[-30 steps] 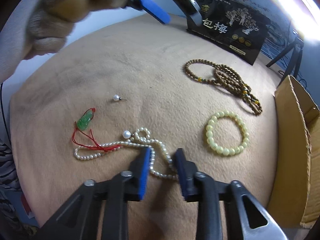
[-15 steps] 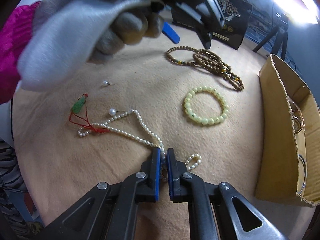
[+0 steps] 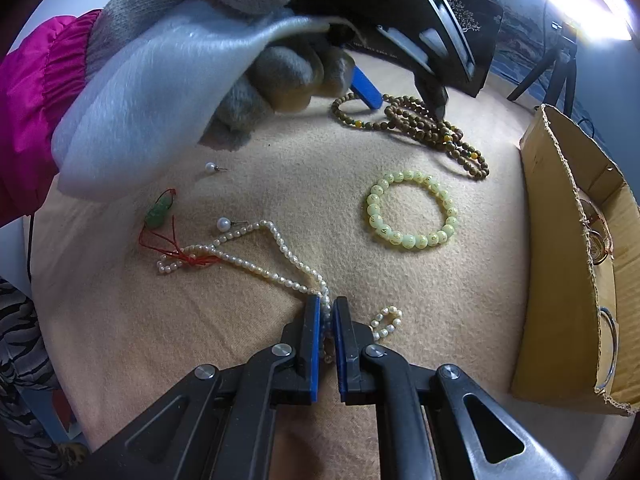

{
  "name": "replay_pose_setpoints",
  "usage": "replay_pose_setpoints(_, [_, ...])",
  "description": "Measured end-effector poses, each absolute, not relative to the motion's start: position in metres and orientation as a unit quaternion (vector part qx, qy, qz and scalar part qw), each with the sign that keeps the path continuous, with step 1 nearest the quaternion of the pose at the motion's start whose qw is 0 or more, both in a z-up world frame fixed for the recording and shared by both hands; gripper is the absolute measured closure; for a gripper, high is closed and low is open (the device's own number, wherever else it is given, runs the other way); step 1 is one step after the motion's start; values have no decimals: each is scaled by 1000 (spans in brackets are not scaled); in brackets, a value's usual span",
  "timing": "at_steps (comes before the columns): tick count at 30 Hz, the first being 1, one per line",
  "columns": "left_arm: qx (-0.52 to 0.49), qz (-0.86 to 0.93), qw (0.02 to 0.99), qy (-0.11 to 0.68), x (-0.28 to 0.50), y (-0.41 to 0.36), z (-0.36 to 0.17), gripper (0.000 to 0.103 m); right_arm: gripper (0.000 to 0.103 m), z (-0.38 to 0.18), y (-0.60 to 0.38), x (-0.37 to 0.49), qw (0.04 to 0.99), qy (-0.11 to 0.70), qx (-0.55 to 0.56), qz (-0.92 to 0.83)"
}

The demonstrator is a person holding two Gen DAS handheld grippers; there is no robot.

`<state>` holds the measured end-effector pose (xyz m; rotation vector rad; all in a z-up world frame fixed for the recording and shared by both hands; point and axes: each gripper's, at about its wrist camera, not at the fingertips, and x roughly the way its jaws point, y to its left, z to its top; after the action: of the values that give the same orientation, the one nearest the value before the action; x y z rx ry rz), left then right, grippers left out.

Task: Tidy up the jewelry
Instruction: 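Grasp the dark wooden bead strand with the left tool while the right tool grasps the cream bracelet, then lift both bead strands over the cardboard box and open both tools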

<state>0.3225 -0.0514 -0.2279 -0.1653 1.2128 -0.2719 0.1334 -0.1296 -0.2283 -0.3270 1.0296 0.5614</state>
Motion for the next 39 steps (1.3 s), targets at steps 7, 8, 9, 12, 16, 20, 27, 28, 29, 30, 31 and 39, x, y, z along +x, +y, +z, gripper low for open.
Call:
replay_pose_setpoints(7, [-69,-108,814,566,331,-60,-233,45,99,-228,-130,133,820,484,-152,265])
replay_pose_setpoints(8, [-63,-106,816,565,330,-62,-234,45,99,-228,-130,133,820,484,-152,265])
replay_pose_setpoints(9, [-48,-101,821,560,329,-66,-234,45,99,-228,-130,132,820,484,-152,265])
replay_pose_setpoints(12, [-15,-99,832,546,325,-76,-236,50,99,-228,-130,133,820,484,-150,266])
replay_pose_setpoints(16, [-25,-110,831,544,329,-71,-236,86,99,-229,-132,134,820,485,-145,268])
replay_pose_setpoints(20, [-82,-106,821,554,334,-53,-236,88,98,-230,-133,137,820,487,-132,272])
replay_pose_setpoints(27, [-64,-97,838,533,317,-44,-213,93,102,-229,-139,137,819,490,-139,266])
replay_pose_setpoints(28, [-62,-94,843,526,314,-40,-207,93,102,-228,-137,137,819,490,-137,265])
replay_pose_setpoints(29, [-60,-92,847,520,311,-36,-200,93,102,-226,-138,137,819,490,-136,264])
replay_pose_setpoints(30, [-62,-90,851,514,308,-32,-194,93,102,-226,-138,136,820,490,-135,263])
replay_pose_setpoints(31, [-66,-90,856,505,305,-26,-185,93,102,-224,-138,136,822,488,-135,260])
replay_pose_setpoints(39, [-95,-86,875,467,281,4,-142,93,102,-194,-143,128,847,456,-121,245])
